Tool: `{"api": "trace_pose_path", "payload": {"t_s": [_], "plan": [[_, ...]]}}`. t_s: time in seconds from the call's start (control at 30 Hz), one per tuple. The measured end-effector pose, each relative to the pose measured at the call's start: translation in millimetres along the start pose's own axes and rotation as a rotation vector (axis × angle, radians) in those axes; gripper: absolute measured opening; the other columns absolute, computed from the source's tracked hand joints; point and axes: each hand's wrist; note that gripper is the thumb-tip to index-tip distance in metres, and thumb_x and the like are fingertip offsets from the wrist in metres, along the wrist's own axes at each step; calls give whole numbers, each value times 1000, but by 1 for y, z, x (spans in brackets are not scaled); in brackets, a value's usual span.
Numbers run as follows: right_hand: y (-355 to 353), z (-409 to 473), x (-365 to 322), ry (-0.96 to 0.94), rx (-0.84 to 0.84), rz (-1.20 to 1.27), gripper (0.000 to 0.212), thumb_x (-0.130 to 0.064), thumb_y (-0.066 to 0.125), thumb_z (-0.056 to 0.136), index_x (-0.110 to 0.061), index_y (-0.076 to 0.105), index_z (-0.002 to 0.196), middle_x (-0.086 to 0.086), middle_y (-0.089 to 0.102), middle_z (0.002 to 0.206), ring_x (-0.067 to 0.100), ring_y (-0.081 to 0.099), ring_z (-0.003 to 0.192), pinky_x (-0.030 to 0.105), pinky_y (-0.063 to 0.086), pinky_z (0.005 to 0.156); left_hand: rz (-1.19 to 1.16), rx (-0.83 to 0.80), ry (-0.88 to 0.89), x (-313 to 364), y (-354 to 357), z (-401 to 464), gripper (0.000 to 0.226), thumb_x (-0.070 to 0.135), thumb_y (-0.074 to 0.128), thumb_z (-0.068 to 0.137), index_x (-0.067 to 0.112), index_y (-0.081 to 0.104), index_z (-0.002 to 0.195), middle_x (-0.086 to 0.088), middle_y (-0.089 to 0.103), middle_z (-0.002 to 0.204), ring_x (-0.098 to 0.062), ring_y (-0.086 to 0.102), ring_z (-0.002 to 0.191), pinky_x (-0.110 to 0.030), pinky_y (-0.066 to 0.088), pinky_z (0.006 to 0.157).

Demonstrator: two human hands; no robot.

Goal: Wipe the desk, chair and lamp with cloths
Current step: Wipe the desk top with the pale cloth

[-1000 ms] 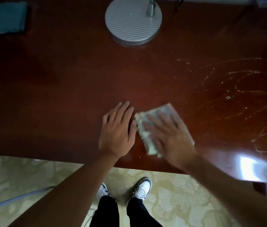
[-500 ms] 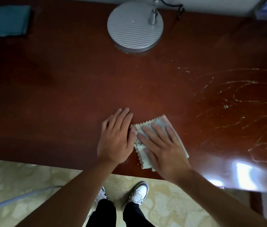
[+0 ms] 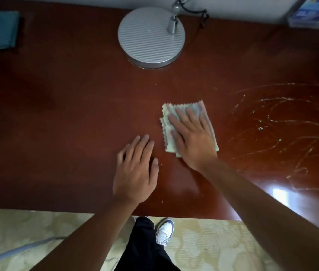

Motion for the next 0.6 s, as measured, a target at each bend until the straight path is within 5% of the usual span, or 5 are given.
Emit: {"api": "trace_pose_path", "payload": {"t_s": [0.1,0.33,0.6], "plan": [[-11,5,28,-49,-15,-31,49,-38,26,107,-24,37,152,0,37,157,26,25,150,51,11,124,-9,-14,-1,0,-1,0,50,35,36,100,9,54,137,-8,49,148,-25,40,141,-44,32,111],[-25,95,59,322,47,-108,52,-37,21,107,-24,23,157,4,27,163,25,18,152,41,-4,122,-40,-30,3,-1,-2,0,51,36,37,99,8,55,137,-8,48,149,-25,41,141,-45,33,112],[-11,20,7,4,-13,4,43,-28,39,107,-23,43,149,0,42,154,24,27,150,50,17,122,-52,-40,80,-4,-1,7,49,33,40,99,13,47,142,-9,37,157,-23,32,146,-46,24,116]]}}
Point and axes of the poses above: each hand's wrist, its own z-axis towards the middle knuckle, its own y-axis out of the palm, x = y × z
